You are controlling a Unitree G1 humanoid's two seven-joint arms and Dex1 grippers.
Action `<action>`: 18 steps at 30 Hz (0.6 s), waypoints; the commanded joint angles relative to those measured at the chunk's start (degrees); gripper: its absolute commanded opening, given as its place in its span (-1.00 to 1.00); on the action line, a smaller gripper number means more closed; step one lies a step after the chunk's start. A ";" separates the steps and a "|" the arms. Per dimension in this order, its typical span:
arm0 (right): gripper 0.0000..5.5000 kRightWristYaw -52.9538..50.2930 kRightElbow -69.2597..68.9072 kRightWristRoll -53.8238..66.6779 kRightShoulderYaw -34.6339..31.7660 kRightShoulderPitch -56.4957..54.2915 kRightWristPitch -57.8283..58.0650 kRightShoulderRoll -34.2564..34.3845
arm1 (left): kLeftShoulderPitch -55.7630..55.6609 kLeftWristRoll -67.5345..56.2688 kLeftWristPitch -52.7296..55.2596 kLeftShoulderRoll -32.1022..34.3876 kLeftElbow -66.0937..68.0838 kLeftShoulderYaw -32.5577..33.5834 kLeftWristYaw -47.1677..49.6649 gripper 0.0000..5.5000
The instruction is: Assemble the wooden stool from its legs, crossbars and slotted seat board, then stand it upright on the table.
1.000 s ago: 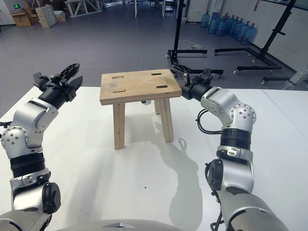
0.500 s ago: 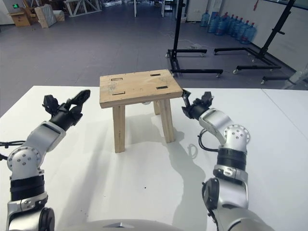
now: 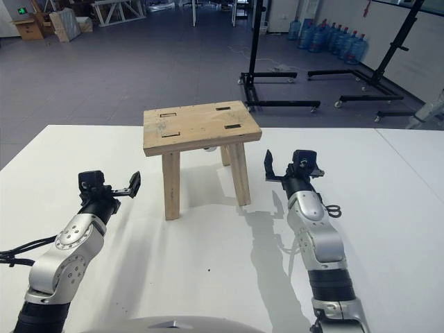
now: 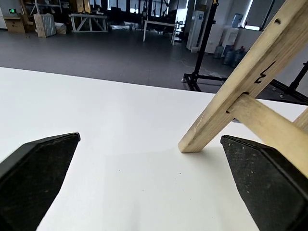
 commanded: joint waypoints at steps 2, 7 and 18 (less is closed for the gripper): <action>0.96 0.23 1.62 -4.83 0.14 2.36 -3.74 4.67 | 0.14 3.35 -2.37 -4.19 -0.02 -0.41 -1.77 0.95; 0.96 1.23 1.20 -7.81 -0.64 3.86 -4.22 6.98 | 0.77 5.33 -3.81 -7.64 0.74 0.56 -3.19 0.95; 0.96 3.26 1.42 -11.20 -1.86 4.17 -5.74 9.72 | -0.70 10.81 -6.13 -11.12 2.41 2.65 -3.92 0.95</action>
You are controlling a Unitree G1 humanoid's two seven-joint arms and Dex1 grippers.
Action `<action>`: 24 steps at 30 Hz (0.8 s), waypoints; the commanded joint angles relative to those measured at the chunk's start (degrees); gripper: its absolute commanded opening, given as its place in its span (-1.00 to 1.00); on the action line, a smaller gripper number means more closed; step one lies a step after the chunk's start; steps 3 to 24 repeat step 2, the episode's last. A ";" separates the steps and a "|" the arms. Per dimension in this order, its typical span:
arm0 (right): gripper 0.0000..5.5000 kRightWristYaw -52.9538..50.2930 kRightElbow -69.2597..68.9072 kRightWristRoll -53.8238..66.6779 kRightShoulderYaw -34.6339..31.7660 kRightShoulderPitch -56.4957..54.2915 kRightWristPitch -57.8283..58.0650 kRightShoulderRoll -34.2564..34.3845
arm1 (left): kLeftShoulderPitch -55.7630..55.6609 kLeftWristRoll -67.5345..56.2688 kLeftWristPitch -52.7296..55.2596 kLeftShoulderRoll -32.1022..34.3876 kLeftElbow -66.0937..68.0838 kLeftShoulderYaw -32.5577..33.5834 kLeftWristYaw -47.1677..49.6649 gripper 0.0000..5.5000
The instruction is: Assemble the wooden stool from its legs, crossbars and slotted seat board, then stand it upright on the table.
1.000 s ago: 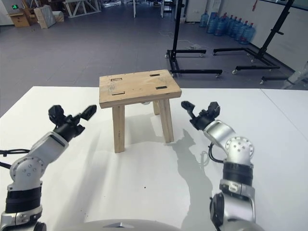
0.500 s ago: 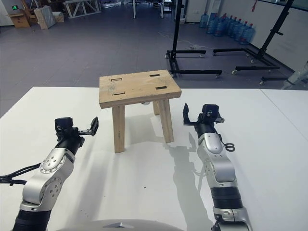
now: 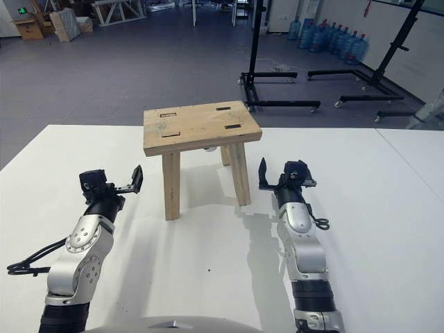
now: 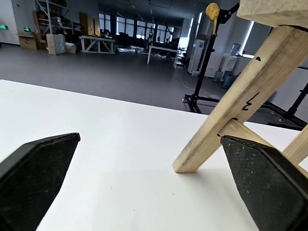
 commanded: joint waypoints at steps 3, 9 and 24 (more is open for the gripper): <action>0.96 0.54 0.44 -0.93 -1.32 0.32 -0.84 1.57 | -1.06 2.18 -0.89 -1.31 0.99 0.60 -0.67 0.95; 0.96 0.54 0.44 -0.93 -1.32 0.32 -0.84 1.57 | -1.06 2.18 -0.89 -1.31 0.99 0.60 -0.67 0.95; 0.96 0.54 0.44 -0.93 -1.32 0.32 -0.84 1.57 | -1.06 2.18 -0.89 -1.31 0.99 0.60 -0.67 0.95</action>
